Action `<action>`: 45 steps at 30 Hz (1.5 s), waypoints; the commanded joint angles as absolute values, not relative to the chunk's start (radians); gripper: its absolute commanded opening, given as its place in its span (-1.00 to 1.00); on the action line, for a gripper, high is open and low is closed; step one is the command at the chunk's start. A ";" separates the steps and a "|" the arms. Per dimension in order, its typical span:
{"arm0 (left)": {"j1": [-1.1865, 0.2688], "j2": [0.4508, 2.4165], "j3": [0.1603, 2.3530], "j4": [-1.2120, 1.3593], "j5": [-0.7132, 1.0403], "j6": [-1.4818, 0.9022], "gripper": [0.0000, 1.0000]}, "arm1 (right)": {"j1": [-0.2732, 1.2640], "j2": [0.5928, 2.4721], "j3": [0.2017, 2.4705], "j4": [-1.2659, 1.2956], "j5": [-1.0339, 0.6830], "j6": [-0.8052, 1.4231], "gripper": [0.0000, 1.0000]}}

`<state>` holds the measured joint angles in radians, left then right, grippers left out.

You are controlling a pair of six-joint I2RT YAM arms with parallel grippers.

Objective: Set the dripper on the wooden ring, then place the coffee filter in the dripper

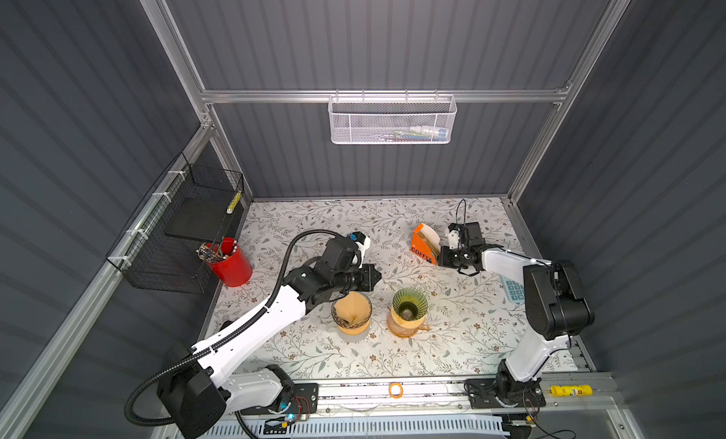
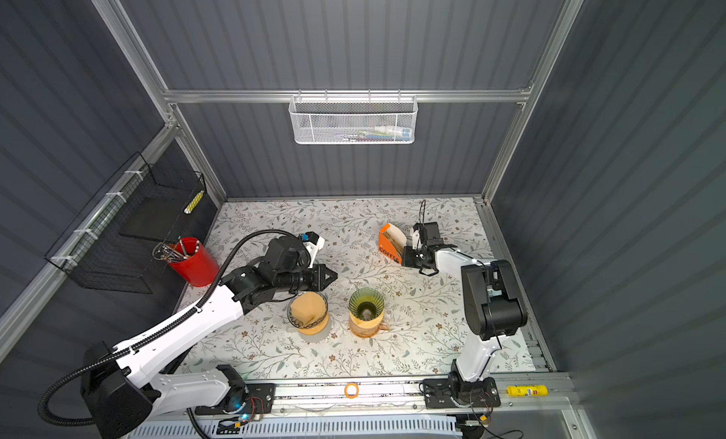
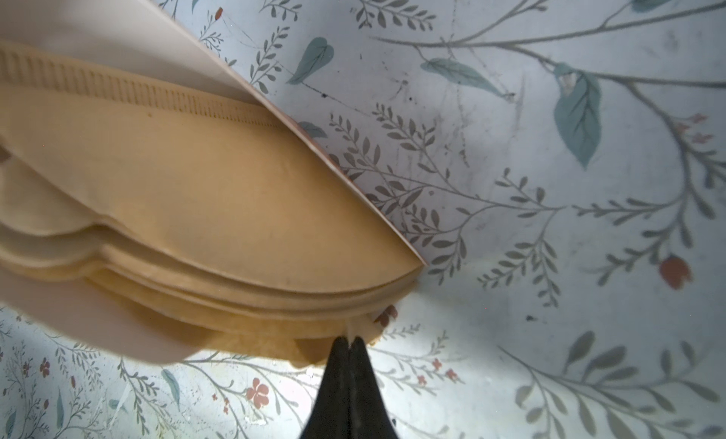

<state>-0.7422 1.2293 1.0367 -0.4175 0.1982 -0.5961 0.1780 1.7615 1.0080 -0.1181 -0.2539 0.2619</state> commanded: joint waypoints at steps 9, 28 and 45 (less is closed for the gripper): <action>-0.736 1.200 1.022 -0.411 0.197 -0.609 -0.72 | 0.184 1.681 0.989 -0.183 -0.222 0.276 -1.00; -0.736 1.194 1.014 -0.394 0.211 -0.610 -0.72 | 0.184 1.551 0.903 -0.242 -0.219 0.315 -1.00; -0.736 1.200 1.010 -0.365 0.238 -0.611 -0.72 | 0.191 1.309 0.804 -0.368 -0.217 0.347 -1.00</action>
